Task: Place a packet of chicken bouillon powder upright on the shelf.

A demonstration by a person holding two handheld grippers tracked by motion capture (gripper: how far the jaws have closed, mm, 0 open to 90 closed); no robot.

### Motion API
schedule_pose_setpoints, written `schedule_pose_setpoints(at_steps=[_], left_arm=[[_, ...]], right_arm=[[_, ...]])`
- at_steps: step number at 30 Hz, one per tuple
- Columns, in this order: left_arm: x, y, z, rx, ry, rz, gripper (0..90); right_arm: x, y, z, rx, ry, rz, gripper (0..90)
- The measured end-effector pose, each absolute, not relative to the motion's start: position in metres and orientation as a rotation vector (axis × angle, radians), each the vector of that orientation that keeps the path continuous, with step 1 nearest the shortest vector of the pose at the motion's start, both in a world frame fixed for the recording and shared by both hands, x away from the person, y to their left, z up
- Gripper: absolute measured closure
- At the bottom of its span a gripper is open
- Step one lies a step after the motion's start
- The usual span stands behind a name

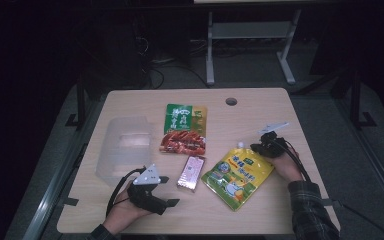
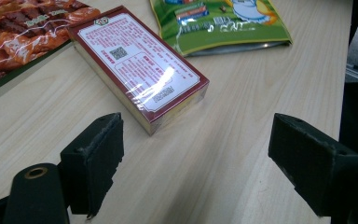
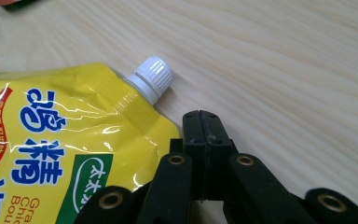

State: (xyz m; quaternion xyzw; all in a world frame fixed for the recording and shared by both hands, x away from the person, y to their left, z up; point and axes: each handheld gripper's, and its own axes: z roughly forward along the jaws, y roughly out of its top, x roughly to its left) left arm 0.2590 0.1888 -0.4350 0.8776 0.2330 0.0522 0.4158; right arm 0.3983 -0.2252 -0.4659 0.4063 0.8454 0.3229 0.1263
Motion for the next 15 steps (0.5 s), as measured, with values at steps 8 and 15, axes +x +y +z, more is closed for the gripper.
schedule_pose_setpoints(at_steps=[8, 15], left_arm=[[0.264, 0.170, -0.423, 2.171, 0.596, 0.123, 17.7], [0.285, 0.138, -0.408, 2.181, 0.583, 0.141, 17.2]], right_arm=[[0.394, -0.215, -0.465, 1.122, 2.503, 0.960, 89.0], [0.380, -0.227, -0.453, 1.183, 2.444, 0.985, 62.6]])
